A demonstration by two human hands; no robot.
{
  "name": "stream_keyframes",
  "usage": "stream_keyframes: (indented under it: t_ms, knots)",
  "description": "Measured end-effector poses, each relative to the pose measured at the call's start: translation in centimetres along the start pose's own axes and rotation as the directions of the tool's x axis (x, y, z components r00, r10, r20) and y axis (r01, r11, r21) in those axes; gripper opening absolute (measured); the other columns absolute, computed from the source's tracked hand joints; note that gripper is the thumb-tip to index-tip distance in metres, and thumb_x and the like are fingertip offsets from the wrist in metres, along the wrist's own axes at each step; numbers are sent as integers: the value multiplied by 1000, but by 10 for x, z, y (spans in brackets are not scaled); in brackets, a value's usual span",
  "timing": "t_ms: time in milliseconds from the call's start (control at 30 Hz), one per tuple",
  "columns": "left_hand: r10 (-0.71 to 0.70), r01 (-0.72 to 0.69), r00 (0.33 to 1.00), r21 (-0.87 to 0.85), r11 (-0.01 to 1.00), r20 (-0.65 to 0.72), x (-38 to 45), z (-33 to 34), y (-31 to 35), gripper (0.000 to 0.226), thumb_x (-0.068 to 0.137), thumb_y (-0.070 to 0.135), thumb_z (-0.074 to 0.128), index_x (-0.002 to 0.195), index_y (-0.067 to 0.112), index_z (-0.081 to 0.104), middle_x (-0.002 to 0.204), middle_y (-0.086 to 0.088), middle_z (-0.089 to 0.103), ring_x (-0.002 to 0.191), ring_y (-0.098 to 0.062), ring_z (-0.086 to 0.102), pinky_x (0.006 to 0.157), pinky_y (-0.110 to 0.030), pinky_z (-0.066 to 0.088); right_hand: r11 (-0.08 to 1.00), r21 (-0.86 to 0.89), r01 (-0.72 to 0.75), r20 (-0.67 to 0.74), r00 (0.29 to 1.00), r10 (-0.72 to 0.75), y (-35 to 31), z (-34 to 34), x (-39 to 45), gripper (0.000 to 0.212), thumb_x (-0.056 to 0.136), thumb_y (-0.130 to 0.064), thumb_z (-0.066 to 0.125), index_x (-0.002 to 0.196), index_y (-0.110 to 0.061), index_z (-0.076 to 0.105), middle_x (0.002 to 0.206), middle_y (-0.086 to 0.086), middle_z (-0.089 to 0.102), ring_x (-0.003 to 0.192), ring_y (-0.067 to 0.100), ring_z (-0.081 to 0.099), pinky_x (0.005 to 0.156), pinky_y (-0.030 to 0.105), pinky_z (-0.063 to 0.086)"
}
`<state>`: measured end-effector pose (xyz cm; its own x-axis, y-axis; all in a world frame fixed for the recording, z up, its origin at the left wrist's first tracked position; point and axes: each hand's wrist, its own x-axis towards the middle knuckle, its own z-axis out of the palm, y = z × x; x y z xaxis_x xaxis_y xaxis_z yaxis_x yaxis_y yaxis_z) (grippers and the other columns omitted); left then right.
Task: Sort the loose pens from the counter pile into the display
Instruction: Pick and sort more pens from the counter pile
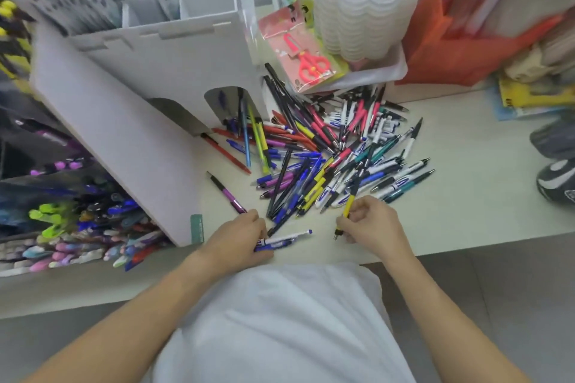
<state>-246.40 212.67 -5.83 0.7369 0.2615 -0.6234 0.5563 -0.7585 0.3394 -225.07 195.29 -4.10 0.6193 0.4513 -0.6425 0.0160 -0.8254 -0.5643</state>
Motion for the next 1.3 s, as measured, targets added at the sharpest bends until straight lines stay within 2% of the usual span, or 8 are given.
stream_keyframes:
  t_ms: [167, 333, 533, 633, 767, 900, 1100, 1300]
  knots:
    - [-52, 50, 998, 37, 998, 44, 12, -12, 17, 17, 83, 36, 65, 80, 25, 51, 94, 3, 49, 81, -22, 58, 69, -33, 46, 999, 19, -35, -124, 992, 37, 9, -16, 16, 20, 76, -19, 80, 82, -15, 62, 66, -1, 72, 72, 18, 70, 66, 31, 55]
    - [-34, 23, 996, 135, 991, 81, 15, -14, 21, 18, 92, 28, 53, 103, 15, 60, 102, -4, 53, 90, -28, 61, 70, -36, 43, 996, 56, -70, -200, 976, 80, 23, -13, 22, 28, 75, -31, 83, 79, -15, 60, 69, -4, 70, 77, 22, 67, 74, 36, 55]
    - [-73, 121, 985, -333, 935, 154, 9, -50, 16, 11, 102, 32, 50, 96, 23, 48, 77, 5, 68, 66, -9, 63, 59, -23, 45, 989, 136, -56, -425, 898, 110, 35, -28, 27, 89, 78, -43, 84, 142, -3, 37, 129, 11, 47, 116, 23, 49, 94, 33, 41]
    - [-136, 66, 987, -566, 822, -82, 18, -74, 35, 9, 104, 31, 46, 96, 30, 46, 76, 2, 65, 67, -15, 61, 66, -38, 52, 990, 136, -35, -414, 906, 89, 30, -32, 39, 94, 80, -42, 82, 149, -3, 32, 134, 11, 44, 120, 23, 48, 96, 31, 40]
    - [-326, 109, 872, -503, 857, -365, 64, -82, 65, 17, 107, 28, 40, 94, 22, 49, 76, -3, 53, 64, -18, 46, 52, -34, 35, 978, 207, 22, -418, 906, 67, 14, -26, 50, 87, 83, -30, 81, 149, -2, 32, 126, 7, 47, 116, 22, 52, 96, 27, 39]
    - [-479, 292, 803, -467, 835, -354, 95, -68, 73, 23, 106, 21, 40, 113, 4, 54, 107, -9, 48, 84, -22, 47, 71, -33, 37, 939, 343, 1, -399, 905, 145, 15, -24, 56, 51, 82, -23, 81, 125, -3, 60, 101, 4, 70, 84, 21, 70, 86, 31, 53]
    - [-316, 110, 840, -432, 895, -440, 108, -60, 97, 20, 103, 20, 51, 108, 7, 64, 103, -7, 57, 87, -16, 44, 71, -28, 31, 775, 630, -39, -189, 961, 202, 8, -21, 67, 20, 89, -24, 76, 82, -8, 68, 63, -1, 73, 64, 23, 76, 77, 51, 61]
    - [-217, 25, 867, -395, 918, -449, 124, -68, 128, 23, 99, 14, 54, 113, 7, 71, 94, -12, 72, 90, -29, 63, 71, -35, 45, 878, 478, -2, -245, 960, 135, -12, -21, 71, 33, 103, -39, 54, 97, -6, 55, 78, 7, 68, 49, 8, 67, 47, 17, 39]
